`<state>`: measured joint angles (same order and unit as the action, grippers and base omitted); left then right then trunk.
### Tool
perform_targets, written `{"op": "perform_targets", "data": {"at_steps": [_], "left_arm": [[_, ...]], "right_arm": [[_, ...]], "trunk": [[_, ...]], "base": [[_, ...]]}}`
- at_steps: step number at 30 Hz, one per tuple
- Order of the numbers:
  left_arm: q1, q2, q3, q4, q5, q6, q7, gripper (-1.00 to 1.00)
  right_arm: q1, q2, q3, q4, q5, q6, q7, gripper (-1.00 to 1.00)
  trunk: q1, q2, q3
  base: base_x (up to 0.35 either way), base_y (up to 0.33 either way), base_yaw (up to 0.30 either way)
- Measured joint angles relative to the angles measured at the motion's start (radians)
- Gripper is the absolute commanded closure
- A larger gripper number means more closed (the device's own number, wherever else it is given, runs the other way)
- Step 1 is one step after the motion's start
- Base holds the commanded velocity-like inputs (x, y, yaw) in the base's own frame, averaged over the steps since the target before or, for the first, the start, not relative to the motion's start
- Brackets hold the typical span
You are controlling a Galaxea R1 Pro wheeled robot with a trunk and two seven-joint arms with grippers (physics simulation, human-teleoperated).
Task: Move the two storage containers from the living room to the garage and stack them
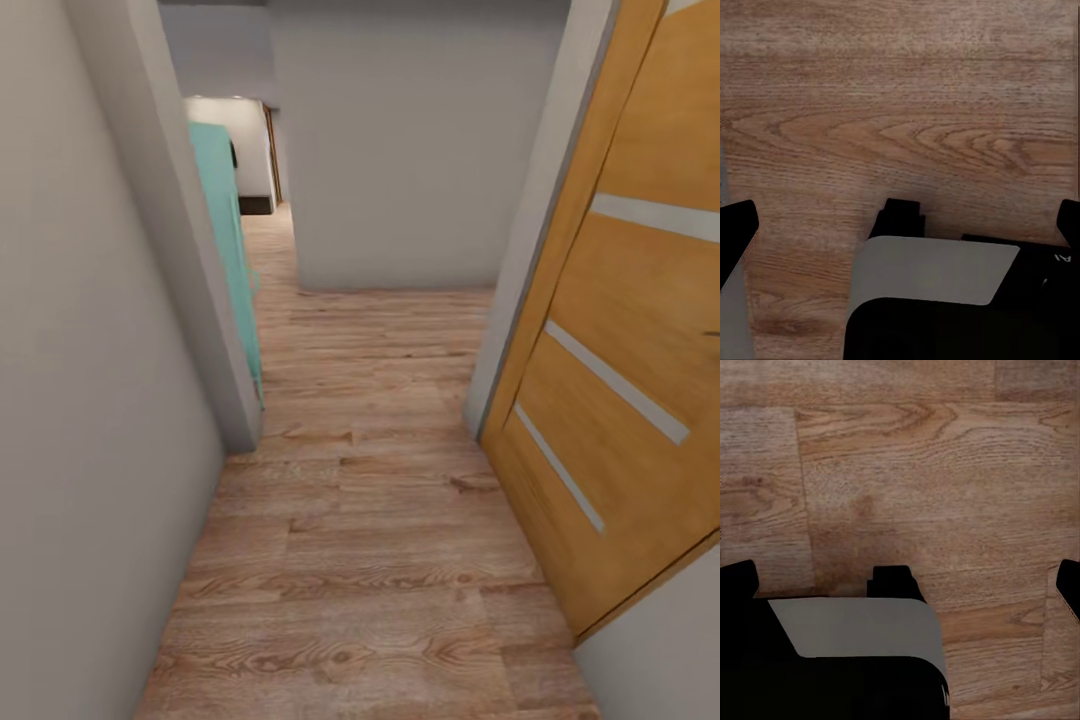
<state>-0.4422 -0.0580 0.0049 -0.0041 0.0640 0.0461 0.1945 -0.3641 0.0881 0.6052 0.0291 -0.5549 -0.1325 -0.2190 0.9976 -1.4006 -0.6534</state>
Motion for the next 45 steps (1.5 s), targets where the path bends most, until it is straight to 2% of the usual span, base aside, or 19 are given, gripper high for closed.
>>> {"op": "perform_targets", "data": {"at_steps": [45], "left_arm": [[0.000, 0.000, 0.000, 0.000, 0.000, 0.000, -0.002, -1.00]], "right_arm": [[0.000, -0.002, -0.001, 0.000, -0.003, 0.001, 0.000, -1.00]], "trunk": [[0.000, 0.000, 0.000]], "base": [[0.321, 0.000, 0.000]]}}
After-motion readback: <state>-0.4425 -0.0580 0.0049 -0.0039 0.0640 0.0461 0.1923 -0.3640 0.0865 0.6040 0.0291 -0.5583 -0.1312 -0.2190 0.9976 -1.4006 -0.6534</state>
